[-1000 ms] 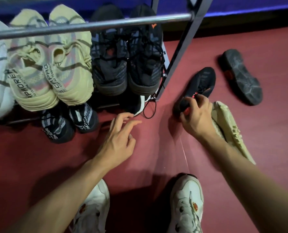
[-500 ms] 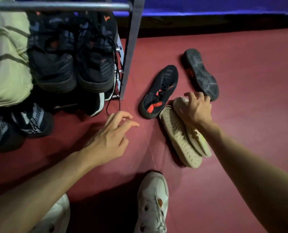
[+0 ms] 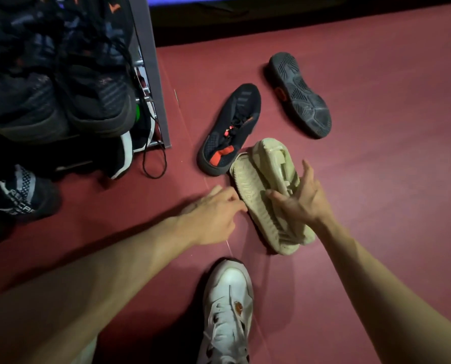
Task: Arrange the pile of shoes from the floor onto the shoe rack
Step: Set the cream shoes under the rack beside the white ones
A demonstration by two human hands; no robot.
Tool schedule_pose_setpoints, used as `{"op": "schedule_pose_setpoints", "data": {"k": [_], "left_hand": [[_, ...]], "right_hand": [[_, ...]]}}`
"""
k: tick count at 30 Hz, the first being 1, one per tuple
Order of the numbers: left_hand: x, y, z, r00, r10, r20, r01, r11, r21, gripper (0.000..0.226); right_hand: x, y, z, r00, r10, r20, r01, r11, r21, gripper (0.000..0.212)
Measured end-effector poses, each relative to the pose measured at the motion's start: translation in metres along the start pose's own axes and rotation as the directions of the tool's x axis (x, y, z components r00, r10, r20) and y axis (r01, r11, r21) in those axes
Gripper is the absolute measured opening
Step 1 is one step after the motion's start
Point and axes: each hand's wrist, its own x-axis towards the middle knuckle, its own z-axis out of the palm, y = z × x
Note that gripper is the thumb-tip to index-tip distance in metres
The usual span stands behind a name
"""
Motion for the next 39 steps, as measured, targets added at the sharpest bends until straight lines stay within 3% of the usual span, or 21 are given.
{"op": "schedule_pose_setpoints", "data": {"k": [3,7,11,15,24,26,31,35,39], "left_hand": [[0.001,0.014,0.022,0.987,-0.044,0.152,0.039,0.999,0.036,0.057],[-0.003,0.014,0.036,0.962,-0.074,0.263,0.066,0.997,0.04,0.068],[-0.004,0.013,0.03,0.957,-0.084,0.279,0.072,0.996,0.054,0.06],[-0.022,0.019,0.023,0.966,-0.012,0.257,0.028,0.998,-0.06,0.073],[-0.091,0.016,0.006,1.0,-0.004,0.024,0.009,0.971,-0.239,0.078],[-0.096,0.02,0.002,0.995,-0.001,-0.095,-0.026,0.958,-0.287,0.08],[-0.093,0.019,-0.023,0.95,-0.104,-0.295,-0.021,0.92,-0.391,0.076],[-0.099,0.001,-0.013,0.93,-0.171,-0.324,0.058,0.942,-0.33,0.072],[-0.098,-0.012,-0.008,0.902,-0.14,-0.408,0.024,0.96,-0.277,0.065]], "right_hand": [[-0.014,0.0,0.008,0.997,-0.067,0.023,0.069,0.995,-0.074,0.119],[-0.017,-0.007,0.01,0.989,-0.046,0.141,0.052,0.998,-0.034,0.087],[-0.013,-0.013,0.001,0.974,-0.053,0.22,0.048,0.998,0.027,0.083],[-0.024,-0.02,0.0,0.962,-0.064,0.264,0.02,0.986,0.166,0.073],[-0.053,-0.04,0.013,0.938,-0.141,0.318,0.014,0.929,0.371,0.076],[-0.05,-0.053,0.013,0.935,-0.156,0.318,0.005,0.904,0.428,0.071],[-0.044,-0.078,0.029,0.882,-0.166,0.441,-0.166,0.766,0.621,0.071],[-0.048,-0.093,0.04,0.94,-0.136,0.312,-0.022,0.89,0.456,0.066],[-0.049,-0.086,0.041,0.956,-0.155,0.248,0.045,0.917,0.397,0.068]]}}
